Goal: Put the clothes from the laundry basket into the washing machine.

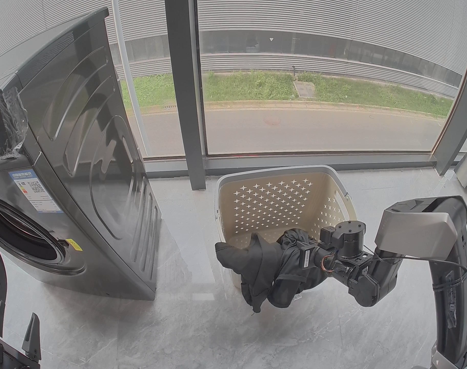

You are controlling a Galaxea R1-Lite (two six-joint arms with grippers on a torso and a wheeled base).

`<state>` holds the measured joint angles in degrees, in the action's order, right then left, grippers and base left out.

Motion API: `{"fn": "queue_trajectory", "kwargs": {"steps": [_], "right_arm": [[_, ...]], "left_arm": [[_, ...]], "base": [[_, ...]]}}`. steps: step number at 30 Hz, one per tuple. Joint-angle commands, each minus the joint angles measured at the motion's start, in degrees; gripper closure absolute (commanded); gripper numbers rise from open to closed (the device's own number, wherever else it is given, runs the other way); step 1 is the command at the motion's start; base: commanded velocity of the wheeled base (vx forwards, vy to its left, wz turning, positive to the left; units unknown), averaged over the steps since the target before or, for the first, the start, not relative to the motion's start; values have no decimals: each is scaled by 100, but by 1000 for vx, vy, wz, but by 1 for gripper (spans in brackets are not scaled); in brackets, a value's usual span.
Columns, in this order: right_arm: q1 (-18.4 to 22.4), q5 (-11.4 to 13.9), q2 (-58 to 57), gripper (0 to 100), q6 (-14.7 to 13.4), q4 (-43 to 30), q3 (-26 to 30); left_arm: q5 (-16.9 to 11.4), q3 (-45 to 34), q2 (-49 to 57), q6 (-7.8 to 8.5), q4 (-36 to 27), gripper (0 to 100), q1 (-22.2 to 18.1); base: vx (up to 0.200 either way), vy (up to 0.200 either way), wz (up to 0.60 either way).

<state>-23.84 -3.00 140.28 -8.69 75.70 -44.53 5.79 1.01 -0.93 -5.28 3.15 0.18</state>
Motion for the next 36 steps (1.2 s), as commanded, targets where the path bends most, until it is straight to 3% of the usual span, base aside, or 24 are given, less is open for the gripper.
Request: {"fn": "queue_trajectory", "kwargs": {"steps": [1,10,20,25,36], "right_arm": [[-33,-17,-299,100,-1,85,191],[-68,-17,-1398,100,-10,366,946],[-182,-17,-2321,100,-36,287,1122],[-208,-17,-2127,100,-54,349,1324],[-226,-17,-800,100,-89,735,1061]], "left_arm": [[1,-84,93,-8,2,0,-1],[1,-84,93,-8,2,0,-1],[1,-84,93,-8,2,0,-1],[1,-84,93,-8,2,0,-1],[1,-84,93,-8,2,0,-1]], "base": [[0,0,0],[0,0,0],[0,0,0],[0,0,0],[0,0,0]]}}
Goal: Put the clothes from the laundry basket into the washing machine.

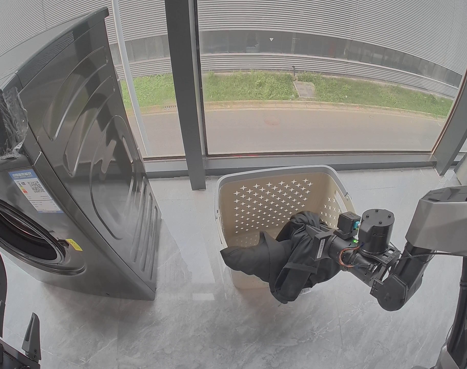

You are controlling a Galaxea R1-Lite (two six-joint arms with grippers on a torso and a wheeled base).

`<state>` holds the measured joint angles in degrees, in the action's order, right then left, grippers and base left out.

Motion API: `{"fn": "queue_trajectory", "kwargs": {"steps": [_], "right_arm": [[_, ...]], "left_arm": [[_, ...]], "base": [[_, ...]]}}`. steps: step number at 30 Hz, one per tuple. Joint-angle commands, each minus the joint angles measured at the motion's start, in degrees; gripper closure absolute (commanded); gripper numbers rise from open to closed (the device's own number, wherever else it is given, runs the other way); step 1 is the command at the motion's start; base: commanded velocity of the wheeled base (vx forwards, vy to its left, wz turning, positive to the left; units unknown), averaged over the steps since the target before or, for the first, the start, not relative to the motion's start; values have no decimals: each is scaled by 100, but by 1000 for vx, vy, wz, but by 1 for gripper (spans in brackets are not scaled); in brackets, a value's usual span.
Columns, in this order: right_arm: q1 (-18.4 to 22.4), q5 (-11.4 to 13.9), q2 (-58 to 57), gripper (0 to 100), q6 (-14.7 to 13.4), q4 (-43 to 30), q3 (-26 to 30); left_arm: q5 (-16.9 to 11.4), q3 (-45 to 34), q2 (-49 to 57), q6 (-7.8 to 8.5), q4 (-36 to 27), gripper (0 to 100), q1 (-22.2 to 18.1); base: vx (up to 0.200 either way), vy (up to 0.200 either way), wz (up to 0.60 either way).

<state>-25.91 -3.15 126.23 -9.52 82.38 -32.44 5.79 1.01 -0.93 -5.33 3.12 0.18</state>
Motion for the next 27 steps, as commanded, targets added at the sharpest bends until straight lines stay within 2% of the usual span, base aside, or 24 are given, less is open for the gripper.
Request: {"fn": "queue_trajectory", "kwargs": {"steps": [1,3,4,10,27], "right_arm": [[-20,-2,639,100,-6,76,-175],[-11,-11,692,100,3,50,-210],[-11,-11,692,0,3,50,-228],[68,-134,736,0,3,-21,-280],[33,-160,1088,0,64,50,-193]], "left_arm": [[1,-84,93,-3,4,0,-1],[1,-84,93,-3,4,0,-1],[1,-84,93,-3,4,0,-1],[1,-84,93,-3,4,0,-1],[1,-84,93,5,4,0,-1]], "base": [[0,0,0],[0,0,0],[0,0,0],[0,0,0],[0,0,0]]}}
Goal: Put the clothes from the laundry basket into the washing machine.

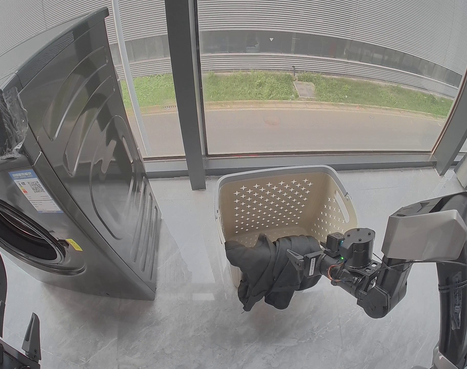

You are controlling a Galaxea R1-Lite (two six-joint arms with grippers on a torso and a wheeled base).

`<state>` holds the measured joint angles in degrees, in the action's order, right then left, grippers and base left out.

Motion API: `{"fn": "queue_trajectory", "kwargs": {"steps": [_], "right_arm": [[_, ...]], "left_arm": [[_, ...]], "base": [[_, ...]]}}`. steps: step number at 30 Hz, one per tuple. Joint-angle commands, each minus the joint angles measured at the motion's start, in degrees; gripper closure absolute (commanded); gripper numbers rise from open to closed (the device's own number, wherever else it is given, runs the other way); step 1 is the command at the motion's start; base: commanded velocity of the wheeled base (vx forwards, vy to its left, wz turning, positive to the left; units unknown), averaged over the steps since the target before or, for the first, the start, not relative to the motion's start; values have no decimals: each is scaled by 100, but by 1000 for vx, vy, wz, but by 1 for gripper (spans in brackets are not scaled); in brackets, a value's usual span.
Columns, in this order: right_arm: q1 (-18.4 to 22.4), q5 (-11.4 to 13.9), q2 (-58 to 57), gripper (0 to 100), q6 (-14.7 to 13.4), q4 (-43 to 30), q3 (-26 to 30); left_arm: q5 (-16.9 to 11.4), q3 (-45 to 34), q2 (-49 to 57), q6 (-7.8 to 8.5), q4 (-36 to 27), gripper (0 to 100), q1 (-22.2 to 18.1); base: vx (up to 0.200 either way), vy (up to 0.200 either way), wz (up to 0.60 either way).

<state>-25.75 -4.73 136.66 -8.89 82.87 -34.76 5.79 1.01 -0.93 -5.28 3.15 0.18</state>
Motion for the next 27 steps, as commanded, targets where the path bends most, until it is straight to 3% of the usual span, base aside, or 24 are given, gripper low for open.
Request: {"fn": "queue_trajectory", "kwargs": {"steps": [1,9,24,25,27], "right_arm": [[35,-10,36,0,19,1,83],[52,-10,160,0,27,-69,303],[114,-2,687,0,-17,18,-216],[96,-2,687,100,-17,18,-207],[96,-2,687,100,-34,36,-163]], "left_arm": [[1,-84,93,1,2,0,-1],[1,-84,93,1,2,0,-1],[1,-84,93,-17,2,0,-1],[1,-84,93,-17,2,0,-1],[1,-84,93,-17,2,0,-1]], "base": [[0,0,0],[0,0,0],[0,0,0],[0,0,0],[0,0,0]]}}
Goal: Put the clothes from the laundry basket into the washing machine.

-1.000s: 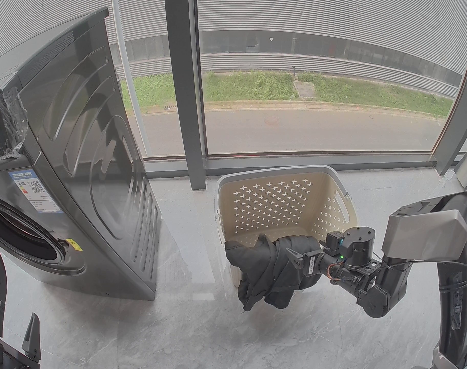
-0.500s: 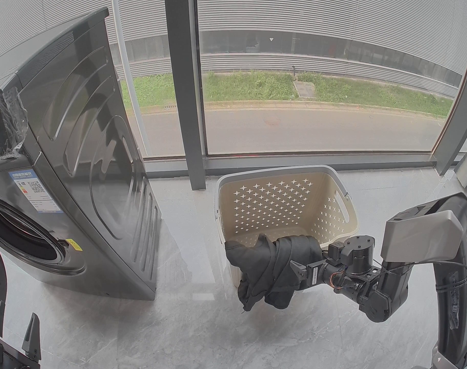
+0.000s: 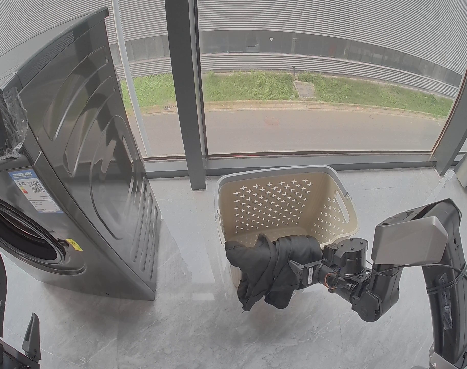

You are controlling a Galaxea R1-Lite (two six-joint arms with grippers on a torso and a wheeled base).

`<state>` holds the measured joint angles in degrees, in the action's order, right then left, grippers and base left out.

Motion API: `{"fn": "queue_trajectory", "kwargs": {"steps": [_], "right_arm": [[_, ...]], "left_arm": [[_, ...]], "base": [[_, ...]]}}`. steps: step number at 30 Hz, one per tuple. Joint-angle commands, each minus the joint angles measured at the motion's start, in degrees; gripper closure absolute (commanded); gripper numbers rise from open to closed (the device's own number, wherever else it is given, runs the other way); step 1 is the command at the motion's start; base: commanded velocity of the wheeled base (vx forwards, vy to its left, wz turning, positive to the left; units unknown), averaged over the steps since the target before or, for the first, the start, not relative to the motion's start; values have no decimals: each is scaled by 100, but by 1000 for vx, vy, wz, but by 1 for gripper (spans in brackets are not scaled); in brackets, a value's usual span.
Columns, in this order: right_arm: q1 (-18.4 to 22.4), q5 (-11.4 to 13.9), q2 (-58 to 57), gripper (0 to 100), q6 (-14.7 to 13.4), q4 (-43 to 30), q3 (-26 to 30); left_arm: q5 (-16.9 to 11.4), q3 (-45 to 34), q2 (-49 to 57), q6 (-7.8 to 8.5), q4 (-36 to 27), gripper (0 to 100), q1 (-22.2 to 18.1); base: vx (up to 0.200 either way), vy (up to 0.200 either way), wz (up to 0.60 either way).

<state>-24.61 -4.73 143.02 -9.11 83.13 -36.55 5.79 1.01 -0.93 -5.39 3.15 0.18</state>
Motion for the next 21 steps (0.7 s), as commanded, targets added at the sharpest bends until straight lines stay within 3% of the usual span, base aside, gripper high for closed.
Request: {"fn": "queue_trajectory", "kwargs": {"steps": [1,14,21], "right_arm": [[-17,-2,51,100,-12,10,25],[-52,-10,-1118,100,32,213,930],[-193,-10,-2208,100,41,134,1027]], "left_arm": [[1,-84,93,-6,2,0,-1],[1,-84,93,-6,2,0,-1],[1,-84,93,-6,2,0,-1]], "base": [[0,0,0],[0,0,0],[0,0,0]]}}
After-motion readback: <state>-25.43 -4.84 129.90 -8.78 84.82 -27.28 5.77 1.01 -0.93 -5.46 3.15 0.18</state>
